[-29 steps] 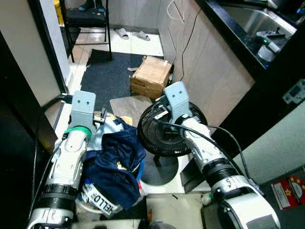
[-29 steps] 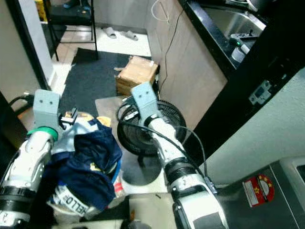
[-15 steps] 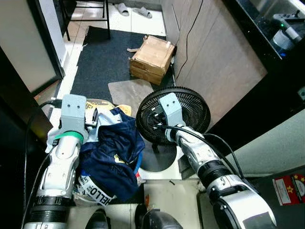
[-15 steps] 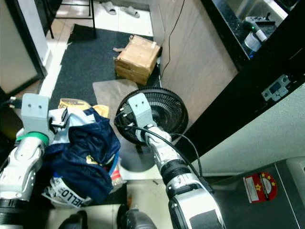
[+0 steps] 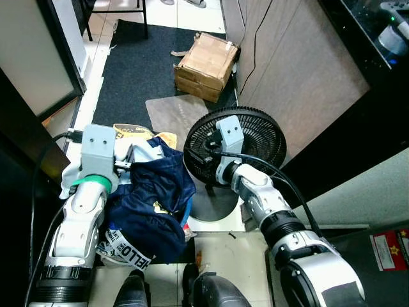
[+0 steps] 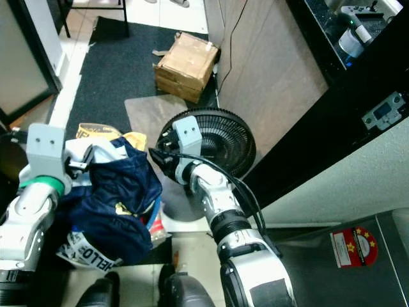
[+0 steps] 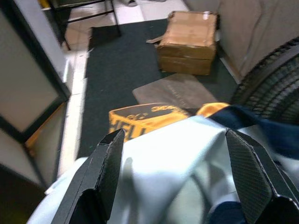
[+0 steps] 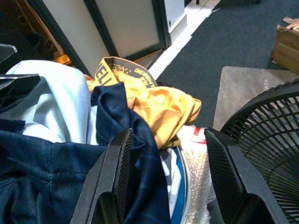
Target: Clothes washing
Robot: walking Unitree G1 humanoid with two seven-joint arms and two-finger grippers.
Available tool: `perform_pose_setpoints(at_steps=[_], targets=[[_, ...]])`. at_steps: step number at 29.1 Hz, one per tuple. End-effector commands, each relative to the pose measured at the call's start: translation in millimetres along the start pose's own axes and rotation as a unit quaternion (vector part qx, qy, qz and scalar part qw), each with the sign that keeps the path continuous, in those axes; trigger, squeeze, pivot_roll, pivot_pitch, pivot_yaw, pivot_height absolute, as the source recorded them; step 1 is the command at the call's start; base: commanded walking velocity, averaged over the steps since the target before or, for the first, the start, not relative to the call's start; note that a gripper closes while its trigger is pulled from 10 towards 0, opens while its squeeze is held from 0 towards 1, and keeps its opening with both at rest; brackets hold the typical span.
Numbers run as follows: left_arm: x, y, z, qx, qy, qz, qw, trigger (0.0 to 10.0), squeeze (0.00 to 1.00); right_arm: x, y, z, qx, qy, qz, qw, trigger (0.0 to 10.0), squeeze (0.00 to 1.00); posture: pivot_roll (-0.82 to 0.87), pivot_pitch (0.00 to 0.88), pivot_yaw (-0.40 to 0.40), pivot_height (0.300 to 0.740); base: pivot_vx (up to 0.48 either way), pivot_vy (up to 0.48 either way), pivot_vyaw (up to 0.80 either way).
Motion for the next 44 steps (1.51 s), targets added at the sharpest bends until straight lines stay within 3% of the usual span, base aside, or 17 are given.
perform_pose_setpoints(at_steps=[1,8,14,17,18,19,25,26,29,30,37,38,39,40,42,43,44], targets=[[-6,-1.9,-4.2,-0.008,-0.005,0.015,1.0,0.0,0.0,-12,-5.8,-3.6,-0.012,0.014,0.013,1.0,10.0,0.0,0.06,0.241,-0.114,0.74,0.0,0.0,0.0],[-3,-0.8,-7.4,-0.004,-0.015,0.011,1.0,0.0,0.0,-10,-5.0,-4.4,-0.01,0.011,0.008,1.0,10.0,0.0,0.06,0.24,-0.111,0.74,0.0,0.0,0.0],[-3,3.5,-7.7,0.002,-0.026,0.01,1.0,0.0,0.0,-16,-6.0,6.9,0.036,-0.028,0.017,0.999,10.0,0.0,0.05,0.251,-0.114,0.74,0.0,0.0,0.0],[-2,10.1,-12.7,-0.002,-0.028,0.011,1.0,0.0,0.0,-24,-10.0,11.9,0.079,-0.083,0.038,0.993,10.0,0.0,0.03,0.261,-0.106,0.74,0.0,0.0,0.0],[-1,12.1,-14.6,-0.002,-0.029,0.011,1.0,4.4,0.0,-28,-12.0,12.4,0.094,-0.103,0.049,0.989,10.0,0.0,0.03,0.263,-0.106,0.74,0.0,0.0,0.0],[-1,13.2,-15.6,-0.001,-0.029,0.012,1.0,10.0,0.0,-31,-13.9,11.8,0.106,-0.118,0.059,0.986,10.0,0.0,0.03,0.263,-0.106,0.74,0.0,0.0,0.0],[3,14.4,-13.2,0.011,-0.027,0.007,1.0,10.0,0.0,-28,-15.2,12.2,0.147,-0.133,0.061,0.978,10.0,0.0,0.03,0.277,-0.113,0.74,0.0,0.0,0.0],[8,13.0,-8.0,0.025,-0.028,-0.003,0.999,10.0,0.0,-13,-4.1,25.7,0.175,-0.113,0.029,0.978,10.0,0.0,0.03,0.285,-0.115,0.74,0.0,0.0,0.0],[9,12.5,-7.1,0.026,-0.028,-0.006,0.999,10.0,0.0,-8,-0.6,30.5,0.182,-0.107,0.02,0.977,10.0,0.0,0.04,0.285,-0.114,0.74,0.0,0.0,0.0],[11,12.6,-7.4,0.027,-0.028,-0.009,0.999,10.0,1.0,-5,2.3,34.8,0.188,-0.106,0.012,0.976,10.0,0.0,0.04,0.285,-0.113,0.74,0.0,0.0,0.0],[26,8.5,-17.5,-0.005,-0.003,-0.029,1.0,10.0,1.0,9,1.4,38.6,0.195,-0.1,-0.034,0.975,10.0,0.0,0.03,0.286,-0.1,0.74,0.0,0.0,0.0],[30,2.4,-18.3,-0.014,0.006,-0.033,0.999,10.0,0.62,13,-2.4,36.5,0.191,-0.097,-0.048,0.976,10.0,0.0,0.02,0.285,-0.095,0.74,0.0,0.0,0.0],[30,2.4,-18.3,-0.014,0.006,-0.033,0.999,10.0,0.62,13,-2.4,36.5,0.191,-0.097,-0.048,0.976,10.0,0.0,0.02,0.285,-0.095,0.74,0.0,0.0,0.0],[34,-7.9,-19.1,-0.024,0.015,-0.035,0.999,10.0,0.35,18,-7.7,34.6,0.182,-0.091,-0.065,0.977,10.0,0.0,0.01,0.287,-0.079,0.74,0.0,0.0,0.0],[34,-7.9,-19.1,-0.024,0.015,-0.035,0.999,10.0,0.35,18,-7.7,34.6,0.182,-0.091,-0.065,0.977,10.0,0.0,0.01,0.287,-0.079,0.74,0.0,0.0,0.0],[39,-21.0,-22.4,-0.038,0.017,-0.036,0.998,10.0,0.0,22,-13.3,33.6,0.176,-0.086,-0.078,0.978,10.0,0.0,0.01,0.287,-0.071,0.74,0.0,0.0,0.0],[39,-21.0,-22.4,-0.038,0.017,-0.036,0.998,10.0,0.0,22,-13.3,33.6,0.176,-0.086,-0.078,0.978,10.0,0.0,0.01,0.287,-0.071,0.74,0.0,0.0,0.0]])
Point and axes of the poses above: a point about 5 cm out from each wrist's last joint towards the gripper, its own y axis pointing out of the wrist towards the gripper, its own x axis along the axis of the wrist's last joint, z = x × y, the point moved 1 cm from there along y, pointing out of the wrist towards the gripper, and after that the axes turned 11 degrees about -y, right-handed, at the moved point
